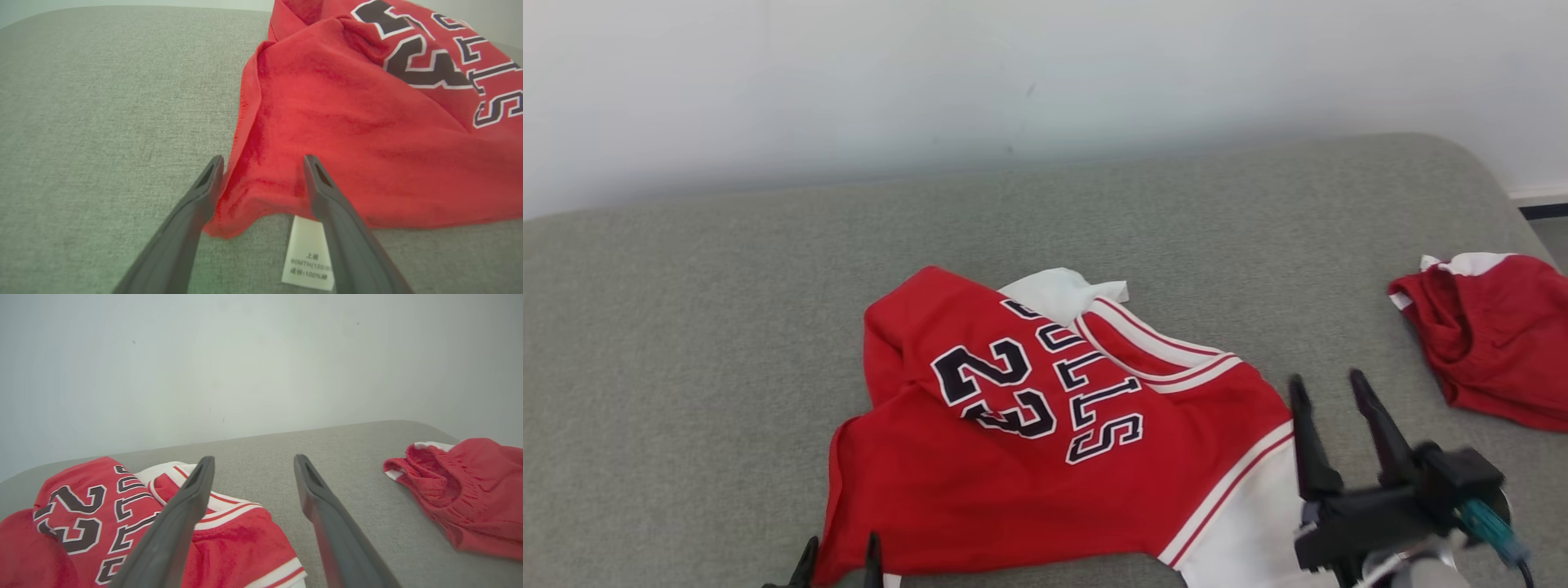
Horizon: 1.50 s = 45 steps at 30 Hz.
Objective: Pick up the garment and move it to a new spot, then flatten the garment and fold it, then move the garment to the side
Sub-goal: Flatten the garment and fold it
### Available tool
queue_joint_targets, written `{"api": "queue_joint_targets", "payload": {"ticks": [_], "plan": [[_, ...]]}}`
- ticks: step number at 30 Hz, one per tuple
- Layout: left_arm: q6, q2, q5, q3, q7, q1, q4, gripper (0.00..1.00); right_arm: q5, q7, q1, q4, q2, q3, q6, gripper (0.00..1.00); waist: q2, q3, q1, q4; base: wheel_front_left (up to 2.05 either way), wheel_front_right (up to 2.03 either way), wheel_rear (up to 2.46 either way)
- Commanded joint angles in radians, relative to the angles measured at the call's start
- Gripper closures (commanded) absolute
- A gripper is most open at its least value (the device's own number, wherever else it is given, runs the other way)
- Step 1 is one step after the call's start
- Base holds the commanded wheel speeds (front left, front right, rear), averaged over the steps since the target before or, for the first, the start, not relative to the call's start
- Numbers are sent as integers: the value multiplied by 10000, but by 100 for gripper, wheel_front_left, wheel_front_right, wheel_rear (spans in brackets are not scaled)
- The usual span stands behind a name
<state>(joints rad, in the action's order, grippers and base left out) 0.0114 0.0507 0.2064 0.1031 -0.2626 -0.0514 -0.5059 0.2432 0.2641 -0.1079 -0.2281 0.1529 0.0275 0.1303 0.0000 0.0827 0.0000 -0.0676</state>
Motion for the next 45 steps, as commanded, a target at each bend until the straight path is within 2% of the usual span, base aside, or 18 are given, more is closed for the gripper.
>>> {"api": "queue_joint_targets", "payload": {"ticks": [1, 7, 16, 20, 25, 30, 31, 32, 36, 40, 45], "plan": [[-27, -3, 55, 34, -31, -122, -10, 0, -26, -6, -184, -133, 96, 136, 6, 0, 0, 162, 0, 251, 0, 0, 0], [-121, -3, 142, 349, -31, -332, 47, 0, -89, -7, -1979, -1821, 485, 1282, 6, 0, 0, 456, 0, 1096, 0, 0, 0], [-229, -6, 146, 648, -31, -548, 386, 0, 269, -12, -4193, -4765, 916, 2258, 6, 0, 0, 1067, 0, 2515, 0, 0, 0], [-260, -8, 111, 759, -31, -606, 574, 0, 378, -259, -5163, -5803, 1203, 3033, 6, 0, 0, 1414, 0, 2983, 0, 0, 0], [-265, -8, 166, 948, -31, -785, 736, 0, 724, -1161, -6257, -6983, 1555, 3827, 6, 0, 0, 1791, 0, 3473, 0, 0, 0], [-324, -8, 266, 1107, -31, -850, 876, 0, 1095, -2706, -6781, -7938, 1736, 4802, 6, 0, 0, 2000, 0, 3851, 0, 0, 0], [-335, -5, 286, 1128, -30, -866, 912, 0, 1185, -2827, -6843, -7992, 1797, 4976, 6, 24, 0, 2043, 0, 3914, 0, 0, 0], [-358, -7, 310, 1141, -30, -883, 939, 0, 1278, -2886, -6935, -8013, 1865, 5110, 6, 100, 0, 2078, 0, 3961, 0, 0, 0], [-380, -4, 395, 1282, -30, -940, 1031, 0, 1264, -2190, -7724, -8109, 2417, 5121, 3, 100, 0, 2243, 0, 4150, 0, 0, 0], [-382, -5, 497, 1486, -30, -1046, 1076, 0, 642, -845, -8786, -8721, 2949, 4414, -6, 100, 0, 2412, 0, 4383, 0, 0, 0], [-424, -5, 555, 1717, -30, -1168, 1129, 0, -268, -158, -9648, -9432, 3200, 3454, -6, 100, 0, 2502, 0, 4569, 0, 0, 0]]}}
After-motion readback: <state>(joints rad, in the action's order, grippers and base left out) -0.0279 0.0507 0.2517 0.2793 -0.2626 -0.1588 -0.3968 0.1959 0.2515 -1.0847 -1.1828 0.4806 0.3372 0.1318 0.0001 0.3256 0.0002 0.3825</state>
